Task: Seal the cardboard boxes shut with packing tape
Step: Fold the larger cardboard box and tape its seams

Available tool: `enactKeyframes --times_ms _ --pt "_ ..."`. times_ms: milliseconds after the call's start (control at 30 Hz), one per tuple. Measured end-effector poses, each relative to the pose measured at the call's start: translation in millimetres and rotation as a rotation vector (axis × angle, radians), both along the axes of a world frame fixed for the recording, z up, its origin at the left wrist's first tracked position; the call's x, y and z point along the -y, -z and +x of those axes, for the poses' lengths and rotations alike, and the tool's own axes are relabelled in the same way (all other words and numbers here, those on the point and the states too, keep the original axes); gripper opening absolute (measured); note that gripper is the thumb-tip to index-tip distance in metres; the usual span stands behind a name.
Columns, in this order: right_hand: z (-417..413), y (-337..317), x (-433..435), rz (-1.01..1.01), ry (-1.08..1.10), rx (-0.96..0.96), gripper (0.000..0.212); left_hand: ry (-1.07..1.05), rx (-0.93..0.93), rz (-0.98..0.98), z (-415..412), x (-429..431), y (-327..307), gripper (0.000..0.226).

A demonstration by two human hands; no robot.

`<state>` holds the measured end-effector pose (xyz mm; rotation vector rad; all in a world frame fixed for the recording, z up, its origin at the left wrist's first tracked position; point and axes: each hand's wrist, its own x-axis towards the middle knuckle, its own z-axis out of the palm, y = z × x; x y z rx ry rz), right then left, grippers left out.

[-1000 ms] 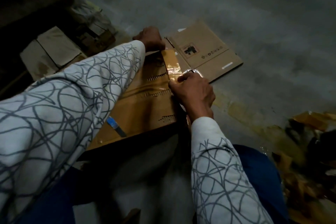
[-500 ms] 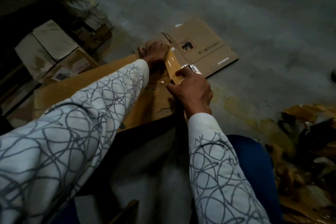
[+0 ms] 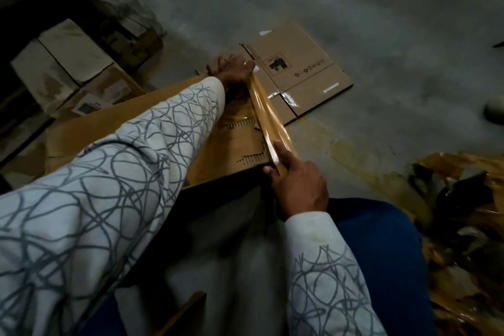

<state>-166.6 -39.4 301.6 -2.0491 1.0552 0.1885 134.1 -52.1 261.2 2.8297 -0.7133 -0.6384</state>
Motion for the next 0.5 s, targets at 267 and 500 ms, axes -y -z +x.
enactKeyframes --times_ms 267,500 --pt "-5 43 -28 -0.019 0.028 0.073 0.083 0.060 0.008 0.047 0 -2 6 0.032" --pt "-2 63 -33 -0.041 0.022 0.108 0.088 -0.031 0.091 0.037 -12 8 9 0.058"
